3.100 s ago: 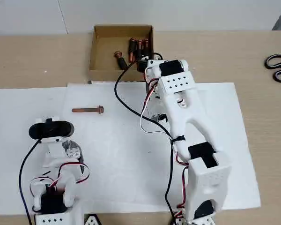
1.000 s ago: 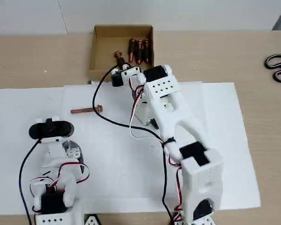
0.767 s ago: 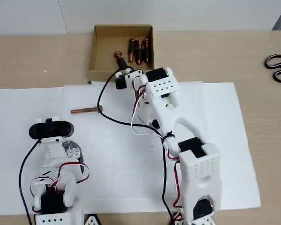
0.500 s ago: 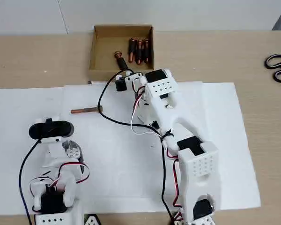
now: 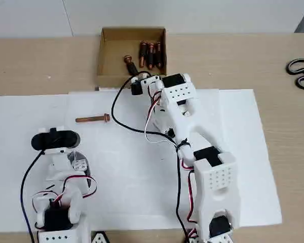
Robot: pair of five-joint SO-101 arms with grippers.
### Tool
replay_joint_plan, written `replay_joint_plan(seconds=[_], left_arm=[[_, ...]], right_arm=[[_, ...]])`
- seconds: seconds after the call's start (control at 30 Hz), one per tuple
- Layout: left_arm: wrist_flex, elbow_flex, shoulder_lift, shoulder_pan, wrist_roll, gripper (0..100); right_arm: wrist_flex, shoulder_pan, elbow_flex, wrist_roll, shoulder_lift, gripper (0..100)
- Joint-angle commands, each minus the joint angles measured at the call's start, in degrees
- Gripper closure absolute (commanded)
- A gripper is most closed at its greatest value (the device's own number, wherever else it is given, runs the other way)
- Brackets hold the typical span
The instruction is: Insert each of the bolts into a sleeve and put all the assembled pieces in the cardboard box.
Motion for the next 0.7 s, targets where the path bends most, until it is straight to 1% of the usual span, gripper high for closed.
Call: replay_joint_plan(seconds=[0.0, 0.1, 0.23, 0.5, 0.67], left_arm=[[-1.23, -0.31, -0.53, 0.09, 0.09, 99], [-1.23, -0.31, -0.53, 0.09, 0.09, 99], [-1.23, -0.31, -0.53, 0.09, 0.09, 99], [-1.23, -0.31, -0.53, 0.09, 0.09, 99], [-1.23, -0.31, -0.53, 0.09, 0.09, 99]], right_arm=[[0.57, -0.48, 0.0, 0.53, 0.57, 98.4], [5.41, -0.4, -3.43, 0.53, -0.4, 98.5], [10.68, -0.4, -8.79, 0.26, -6.11, 98.5], [12.18, -0.4, -8.09, 0.0, -23.78, 99.5], [12.26, 0.48, -2.29, -7.65, -34.24, 99.5]])
